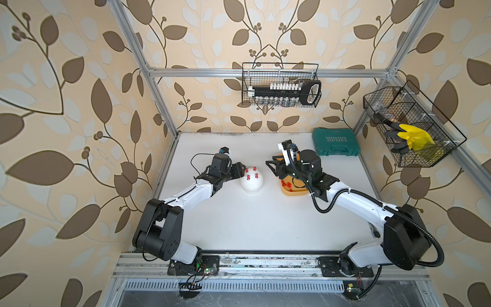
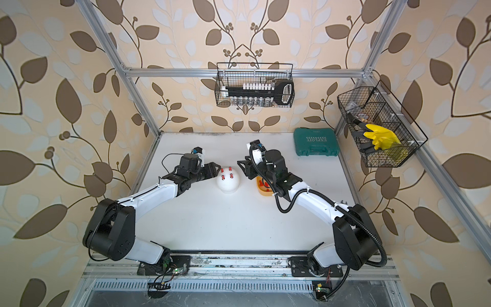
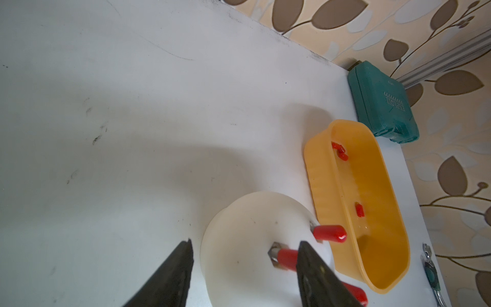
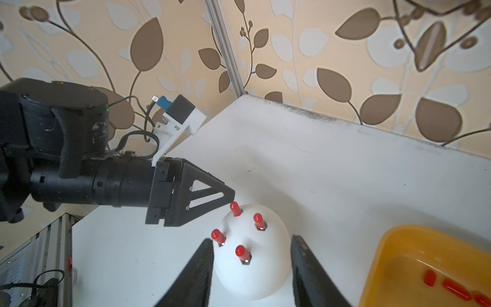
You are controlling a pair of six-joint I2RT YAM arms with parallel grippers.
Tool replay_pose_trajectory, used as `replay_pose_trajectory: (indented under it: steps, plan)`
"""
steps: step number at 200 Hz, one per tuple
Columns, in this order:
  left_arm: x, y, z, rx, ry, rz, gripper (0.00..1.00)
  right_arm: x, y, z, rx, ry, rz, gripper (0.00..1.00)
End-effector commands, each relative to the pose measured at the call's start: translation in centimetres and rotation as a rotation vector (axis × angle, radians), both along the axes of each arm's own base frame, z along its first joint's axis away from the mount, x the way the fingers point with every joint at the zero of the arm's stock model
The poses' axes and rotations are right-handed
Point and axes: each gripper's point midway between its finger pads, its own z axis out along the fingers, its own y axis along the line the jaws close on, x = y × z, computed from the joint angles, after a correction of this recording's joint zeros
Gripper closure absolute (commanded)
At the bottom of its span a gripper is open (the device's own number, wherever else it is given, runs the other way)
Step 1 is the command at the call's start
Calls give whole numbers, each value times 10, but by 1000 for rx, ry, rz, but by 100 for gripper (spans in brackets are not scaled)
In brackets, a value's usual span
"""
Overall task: Cover the protruding screws with screw protection sleeves
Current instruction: Attach the screw protection sleeve to the screw.
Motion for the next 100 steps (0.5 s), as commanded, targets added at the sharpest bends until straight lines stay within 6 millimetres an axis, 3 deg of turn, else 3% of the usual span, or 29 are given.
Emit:
replay_pose_trajectory:
  steps: [1,11,14,43,79,100]
  plan:
    - [-5,5,-3,33,-1,0,36,0,1,10,5,-26,2,51]
    - [-3,12,-5,53,1,36,35,2,-2,11,-4,-29,-24,51]
    - [-2,14,7,50,-28,50,35,4,-5,12,-9,-29,-39,52]
    - [6,42,35,136,-71,186,28,16,-37,16,-97,-80,-209,49]
    - [8,76,77,226,-229,334,17,21,-121,30,-225,-244,-567,44]
    - [-8,115,82,379,-287,474,12,17,-178,15,-342,-262,-776,39]
